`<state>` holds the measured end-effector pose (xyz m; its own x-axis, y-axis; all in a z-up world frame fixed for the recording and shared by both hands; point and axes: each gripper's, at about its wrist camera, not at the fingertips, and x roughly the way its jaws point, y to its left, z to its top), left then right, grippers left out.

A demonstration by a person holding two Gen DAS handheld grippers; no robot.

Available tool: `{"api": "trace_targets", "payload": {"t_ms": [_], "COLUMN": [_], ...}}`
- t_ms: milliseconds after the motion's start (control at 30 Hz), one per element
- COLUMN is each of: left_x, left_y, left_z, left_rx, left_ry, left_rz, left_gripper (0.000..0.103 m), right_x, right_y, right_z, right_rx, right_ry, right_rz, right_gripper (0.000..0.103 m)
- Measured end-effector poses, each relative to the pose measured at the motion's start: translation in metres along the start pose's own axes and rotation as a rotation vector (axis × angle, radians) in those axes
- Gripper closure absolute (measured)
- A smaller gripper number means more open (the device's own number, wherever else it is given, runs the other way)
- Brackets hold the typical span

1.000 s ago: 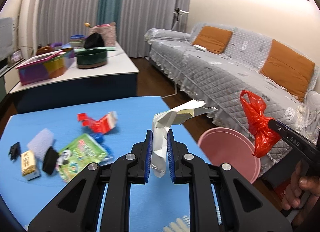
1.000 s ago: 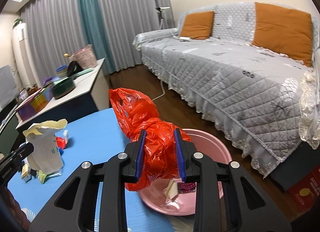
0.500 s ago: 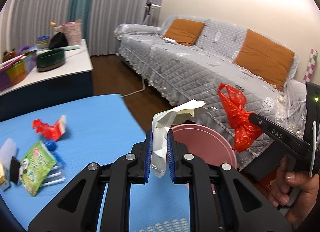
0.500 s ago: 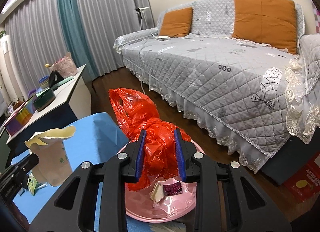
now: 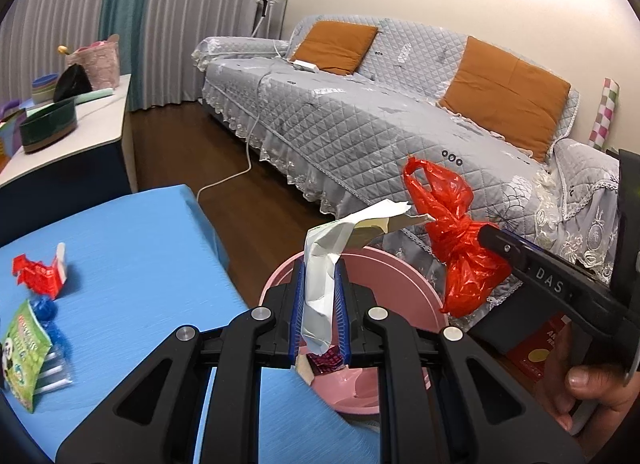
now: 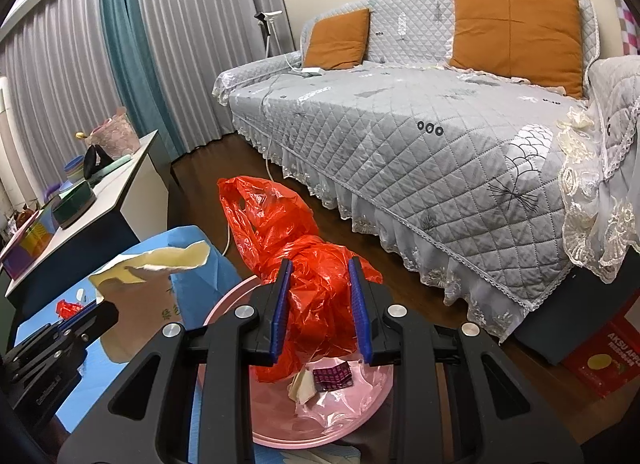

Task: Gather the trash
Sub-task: 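Carry the red bag and white paper to the pink bin and release both, then move both open grippers back over the table toward the tissue pack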

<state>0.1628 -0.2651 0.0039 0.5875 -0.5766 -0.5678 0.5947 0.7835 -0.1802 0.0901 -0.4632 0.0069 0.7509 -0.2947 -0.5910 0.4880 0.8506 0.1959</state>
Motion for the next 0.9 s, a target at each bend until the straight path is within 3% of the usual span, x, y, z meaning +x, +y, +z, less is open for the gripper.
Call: {"api": "trace_targets", "payload": {"t_ms": [67,133,200,267,667,900], "left_x": [0.004,0.011,0.011,0.008,-0.022,-0.060], "left_y": [0.001,0.001,0.003,0.007,0.018,0.035], "left_z": [0.001,0.001,0.000,-0.001,-0.002,0.002], "left_rx": [-0.006,-0.018,-0.027,-0.036,-0.049,-0.070], "left_ry": [0.016,0.046,0.050,0.043,0.014,-0.036], "left_rz": [-0.014,-0.030,-0.033,-0.024,-0.008,0.035], "left_gripper": [0.087,0.085,0.068,0.067,0.067,0.068], "right_x": [0.001,0.005,0.012,0.014,0.006,-0.004], "right_y": [-0.001,-0.002,-0.001,-0.002,0.011,0.034], "right_z": [0.000,-0.001,-0.004,-0.006,-0.006,-0.007], "right_rx": [0.002,0.002,-0.005,-0.001,-0.011,-0.045], "right_ry": [0.007,0.024,0.068,0.075,0.055,0.024], "right_rz": [0.001,0.008,0.017,-0.004,0.017,0.060], "right_gripper": [0.073,0.066,0.057,0.049,0.049,0.053]}}
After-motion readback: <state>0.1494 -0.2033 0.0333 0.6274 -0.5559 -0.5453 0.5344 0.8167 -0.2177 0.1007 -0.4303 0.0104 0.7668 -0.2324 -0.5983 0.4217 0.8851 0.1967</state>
